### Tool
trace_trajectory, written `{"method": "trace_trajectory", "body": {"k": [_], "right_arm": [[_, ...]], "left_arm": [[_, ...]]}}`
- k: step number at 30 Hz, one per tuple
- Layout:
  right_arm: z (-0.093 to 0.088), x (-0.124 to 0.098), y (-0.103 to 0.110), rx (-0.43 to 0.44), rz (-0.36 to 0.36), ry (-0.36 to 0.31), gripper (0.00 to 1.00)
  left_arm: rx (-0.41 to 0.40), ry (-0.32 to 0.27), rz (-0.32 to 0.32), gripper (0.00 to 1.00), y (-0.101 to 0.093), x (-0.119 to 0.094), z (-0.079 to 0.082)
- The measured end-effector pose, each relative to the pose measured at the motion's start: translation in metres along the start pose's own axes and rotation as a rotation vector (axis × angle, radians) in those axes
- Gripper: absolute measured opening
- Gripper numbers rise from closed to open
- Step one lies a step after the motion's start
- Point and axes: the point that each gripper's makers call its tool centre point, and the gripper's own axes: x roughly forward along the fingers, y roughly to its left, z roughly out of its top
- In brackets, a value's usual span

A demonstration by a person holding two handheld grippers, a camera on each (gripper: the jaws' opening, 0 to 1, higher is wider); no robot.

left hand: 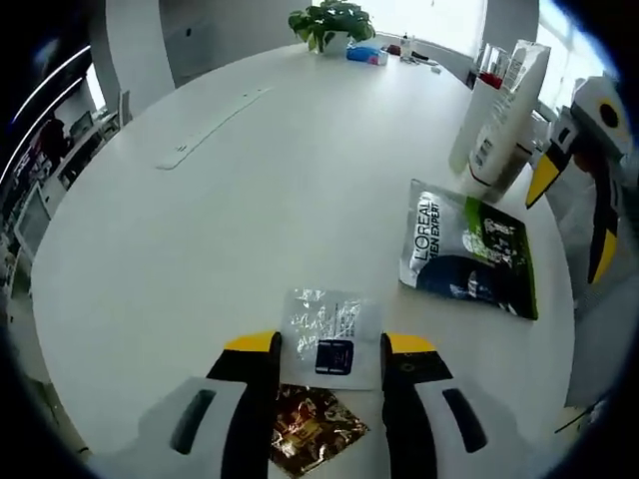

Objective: Arrange the skincare products in the storage area until every visible bottle or jar stands upright without overlapping.

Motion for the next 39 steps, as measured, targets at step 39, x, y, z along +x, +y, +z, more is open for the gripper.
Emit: {"method": "trace_trajectory", "body": {"k": [39], "right_arm": [[0.001, 0.001, 0.003, -0.019, -0.001, 0.006, 0.50]], "left_arm": [[0.146, 0.044, -0.087, 0.40, -0.086, -0.019, -0.025]]}}
